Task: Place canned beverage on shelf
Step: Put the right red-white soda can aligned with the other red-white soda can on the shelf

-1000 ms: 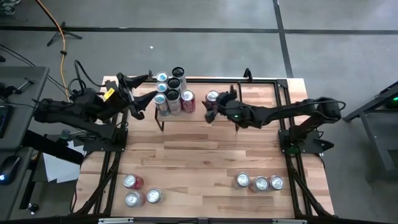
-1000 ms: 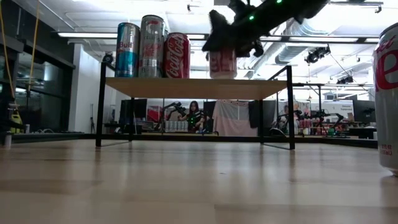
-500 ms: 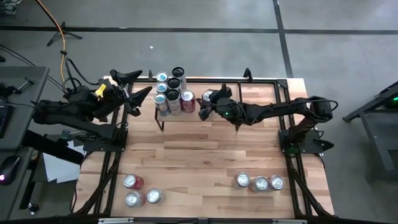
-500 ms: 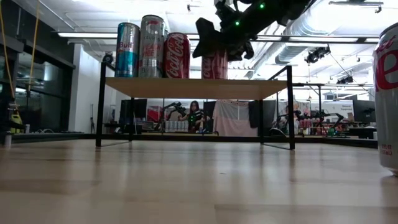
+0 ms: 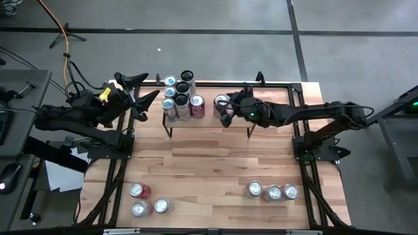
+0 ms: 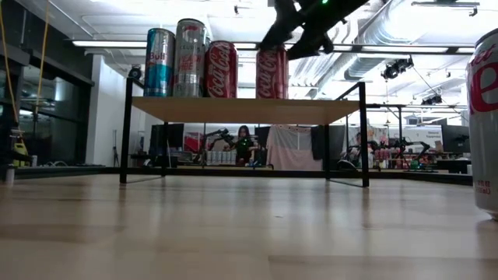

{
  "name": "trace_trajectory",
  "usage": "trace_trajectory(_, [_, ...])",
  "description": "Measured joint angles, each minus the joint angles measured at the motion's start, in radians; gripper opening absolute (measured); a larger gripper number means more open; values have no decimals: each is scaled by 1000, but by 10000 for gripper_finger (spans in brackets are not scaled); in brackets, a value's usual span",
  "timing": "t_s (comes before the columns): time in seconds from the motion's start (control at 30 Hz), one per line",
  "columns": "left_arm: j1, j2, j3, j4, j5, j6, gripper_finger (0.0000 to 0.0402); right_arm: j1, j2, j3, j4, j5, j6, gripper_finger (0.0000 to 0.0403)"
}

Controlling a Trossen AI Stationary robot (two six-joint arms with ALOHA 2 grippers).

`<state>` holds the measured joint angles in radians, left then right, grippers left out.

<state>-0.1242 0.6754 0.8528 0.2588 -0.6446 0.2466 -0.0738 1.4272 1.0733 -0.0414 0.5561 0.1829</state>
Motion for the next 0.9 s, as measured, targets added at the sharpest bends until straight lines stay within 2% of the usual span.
trace_trajectory(0.23, [0,0,0,-1,-56,0,307,33,-126,0,-150,-63,3,352])
trace_trajectory(0.33, [0,0,0,0,-94,0,307,58,-170,-4,-285,-69,51,350])
trace_trajectory(0.43, [0,0,0,0,-108,-7,307,87,-201,-55,-304,-67,138,329])
trace_trajectory(0.5, [0,0,0,0,-109,-8,307,105,-204,-114,-237,-67,199,297])
trace_trajectory(0.57, [0,1,0,0,-109,-10,307,122,-199,-176,-138,-55,258,249])
trace_trajectory(0.7, [0,6,0,2,-126,-36,307,128,-152,-258,103,-7,337,105])
trace_trajectory(0.77, [0,8,0,4,-136,-36,307,123,-123,-258,128,5,340,32])
trace_trajectory(0.8, [0,12,0,10,-136,-36,307,120,-110,-252,123,16,335,18])
trace_trajectory(0.9, [0,20,0,21,-137,-49,307,119,-76,-227,105,31,344,24])
